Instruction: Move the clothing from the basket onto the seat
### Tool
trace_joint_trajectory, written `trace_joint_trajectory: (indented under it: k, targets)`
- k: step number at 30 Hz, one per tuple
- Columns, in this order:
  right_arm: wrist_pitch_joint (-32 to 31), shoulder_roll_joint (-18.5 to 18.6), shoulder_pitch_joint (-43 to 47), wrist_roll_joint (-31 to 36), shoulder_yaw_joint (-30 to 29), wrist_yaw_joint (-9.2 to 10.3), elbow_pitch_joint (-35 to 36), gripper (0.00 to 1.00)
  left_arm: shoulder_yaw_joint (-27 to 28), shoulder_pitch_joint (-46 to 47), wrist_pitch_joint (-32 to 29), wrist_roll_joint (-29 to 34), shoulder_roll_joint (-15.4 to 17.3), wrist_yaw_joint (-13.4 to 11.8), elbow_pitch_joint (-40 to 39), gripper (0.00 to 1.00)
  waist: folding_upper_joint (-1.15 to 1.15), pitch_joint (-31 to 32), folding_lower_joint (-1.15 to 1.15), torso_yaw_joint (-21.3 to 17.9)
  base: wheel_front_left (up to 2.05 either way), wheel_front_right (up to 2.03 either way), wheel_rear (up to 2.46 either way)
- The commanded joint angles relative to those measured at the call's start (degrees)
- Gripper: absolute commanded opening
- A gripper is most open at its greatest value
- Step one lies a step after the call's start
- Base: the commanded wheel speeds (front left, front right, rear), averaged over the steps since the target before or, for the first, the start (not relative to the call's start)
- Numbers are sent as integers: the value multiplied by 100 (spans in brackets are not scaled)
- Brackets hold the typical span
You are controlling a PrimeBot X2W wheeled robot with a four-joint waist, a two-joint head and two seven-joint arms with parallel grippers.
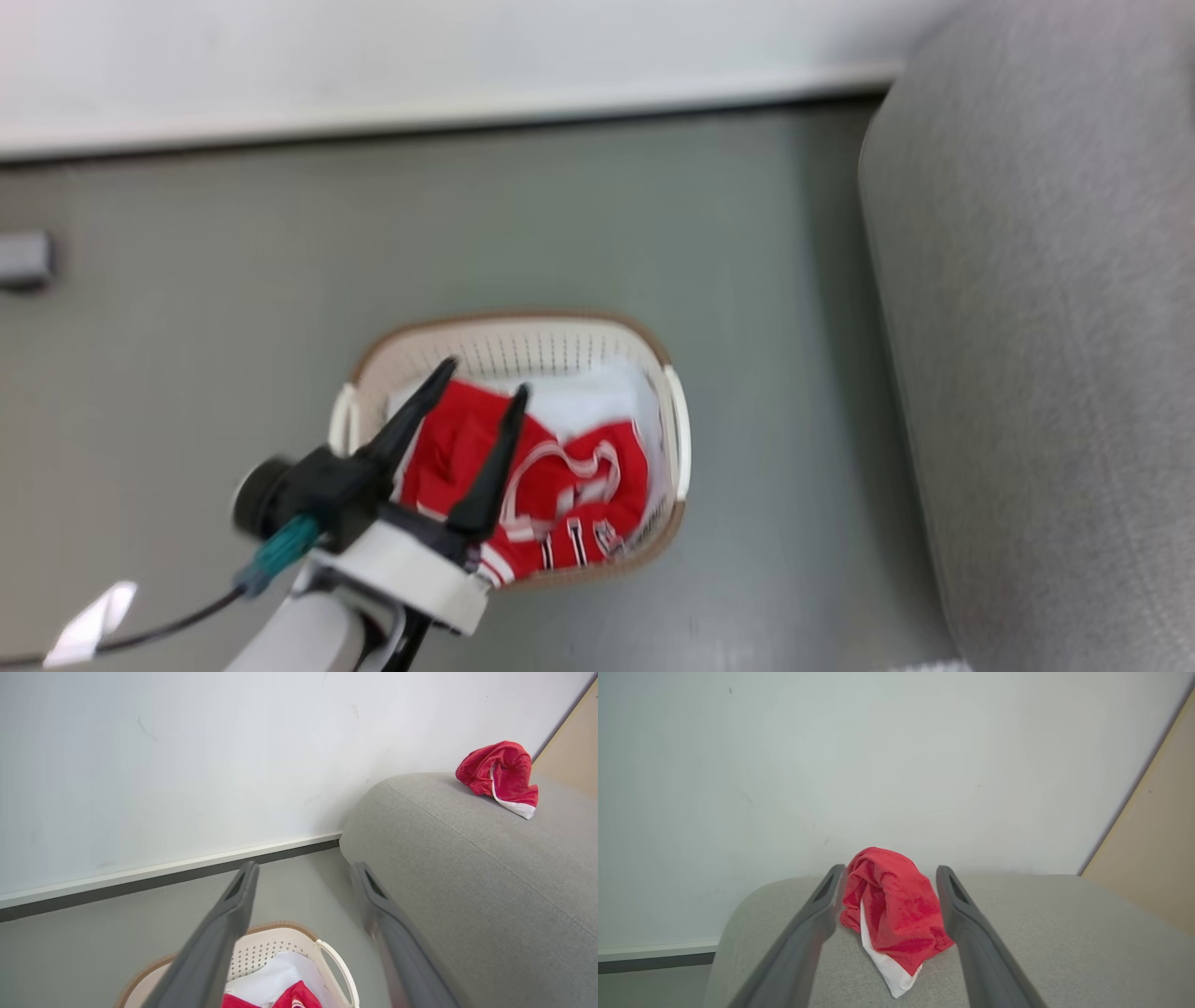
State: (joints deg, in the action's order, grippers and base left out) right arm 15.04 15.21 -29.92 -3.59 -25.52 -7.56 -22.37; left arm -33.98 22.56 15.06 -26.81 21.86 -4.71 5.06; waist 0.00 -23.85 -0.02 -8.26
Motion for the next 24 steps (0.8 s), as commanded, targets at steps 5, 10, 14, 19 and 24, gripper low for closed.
trace_joint_trajectory:
  k: [5,10,14,19,24]
  targets:
    - [18,-510,1077,73,390,14,853,100,604,-888,9,64,-151,-106,-167,100,0,1146,2,176,0,0,0]
    - [12,-946,1876,81,742,14,1283,100,1088,-1595,10,235,-325,5,-206,100,0,1631,2,311,0,0,0]
    - [12,-1129,2421,53,1084,14,1340,100,1438,-2000,9,403,-522,118,-163,100,0,1955,2,451,0,0,0]
    - [12,-1227,2927,50,1453,14,1322,100,1816,-2439,10,597,-784,228,-35,100,0,2300,2,550,0,0,0]
    - [11,-1226,3281,-355,1922,14,1196,100,2180,-2715,10,825,-980,331,63,100,0,2480,2,580,0,0,0]
